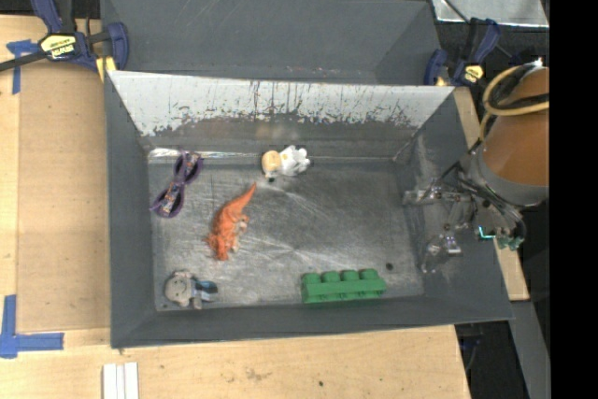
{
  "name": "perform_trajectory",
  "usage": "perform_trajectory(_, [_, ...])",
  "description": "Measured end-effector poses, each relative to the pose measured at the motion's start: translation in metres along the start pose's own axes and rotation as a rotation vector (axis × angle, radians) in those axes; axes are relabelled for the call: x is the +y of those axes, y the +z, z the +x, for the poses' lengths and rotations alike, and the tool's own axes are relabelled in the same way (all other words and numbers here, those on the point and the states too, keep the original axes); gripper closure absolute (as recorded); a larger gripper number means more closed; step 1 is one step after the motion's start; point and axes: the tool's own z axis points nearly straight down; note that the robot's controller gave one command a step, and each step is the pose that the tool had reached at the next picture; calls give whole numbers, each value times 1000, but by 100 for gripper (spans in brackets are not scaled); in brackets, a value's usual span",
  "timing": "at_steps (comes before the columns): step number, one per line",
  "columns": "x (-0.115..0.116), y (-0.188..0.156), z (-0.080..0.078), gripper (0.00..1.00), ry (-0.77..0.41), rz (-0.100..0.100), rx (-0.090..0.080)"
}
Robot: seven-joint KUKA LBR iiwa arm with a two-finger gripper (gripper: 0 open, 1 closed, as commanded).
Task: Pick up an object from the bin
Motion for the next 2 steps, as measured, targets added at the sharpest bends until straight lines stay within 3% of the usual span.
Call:
perform_trajectory(1, [0,-4,-2,0,-3,2,-8])
perform_trajectory(2, [26,8,3,0,-65,4,-10])
